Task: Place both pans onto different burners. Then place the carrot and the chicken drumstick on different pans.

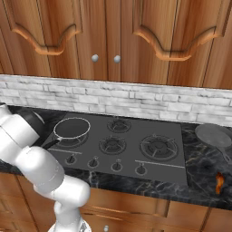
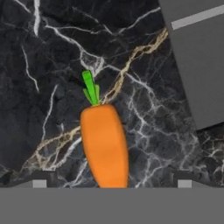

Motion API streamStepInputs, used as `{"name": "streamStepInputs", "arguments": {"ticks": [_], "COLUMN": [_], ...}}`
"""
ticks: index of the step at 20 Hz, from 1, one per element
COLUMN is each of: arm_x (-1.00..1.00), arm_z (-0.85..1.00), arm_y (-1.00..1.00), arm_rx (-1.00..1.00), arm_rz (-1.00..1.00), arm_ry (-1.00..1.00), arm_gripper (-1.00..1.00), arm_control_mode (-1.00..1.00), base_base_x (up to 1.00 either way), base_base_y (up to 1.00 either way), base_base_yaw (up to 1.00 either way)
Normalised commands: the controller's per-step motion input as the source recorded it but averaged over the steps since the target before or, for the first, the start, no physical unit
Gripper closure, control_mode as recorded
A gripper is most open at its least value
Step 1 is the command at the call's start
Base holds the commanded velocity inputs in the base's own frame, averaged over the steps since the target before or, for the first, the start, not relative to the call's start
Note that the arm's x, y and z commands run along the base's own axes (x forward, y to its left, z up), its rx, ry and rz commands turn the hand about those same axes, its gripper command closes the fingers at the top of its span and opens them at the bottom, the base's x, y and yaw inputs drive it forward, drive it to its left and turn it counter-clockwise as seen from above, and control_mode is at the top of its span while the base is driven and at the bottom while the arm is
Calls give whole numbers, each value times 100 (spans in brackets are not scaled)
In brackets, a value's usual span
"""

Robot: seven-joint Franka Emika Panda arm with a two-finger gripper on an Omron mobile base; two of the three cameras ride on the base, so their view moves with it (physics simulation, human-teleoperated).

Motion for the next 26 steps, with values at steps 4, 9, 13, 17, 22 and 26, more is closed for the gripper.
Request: {"name": "streamStepInputs", "arguments": {"ticks": [4, 9, 13, 17, 22, 26], "arm_x": [0, 0, 2, 0, 0, -3], "arm_z": [-42, -32, -15, 0, 2, 84], "arm_y": [0, 0, 0, 0, -2, -9], "arm_rx": [0, 0, 0, 0, 0, 0], "arm_rz": [0, 0, 0, 0, 0, 4], "arm_ry": [0, 0, 0, 0, 0, -12], "arm_gripper": [-100, -100, -100, 100, 100, 100], "arm_control_mode": [-100, -100, -100, -100, -100, -100], "base_base_x": [0, 0, 0, 0, 0, 0], "base_base_y": [0, 0, 0, 0, 0, 0], "base_base_yaw": [0, 0, 0, 0, 0, 0]}}
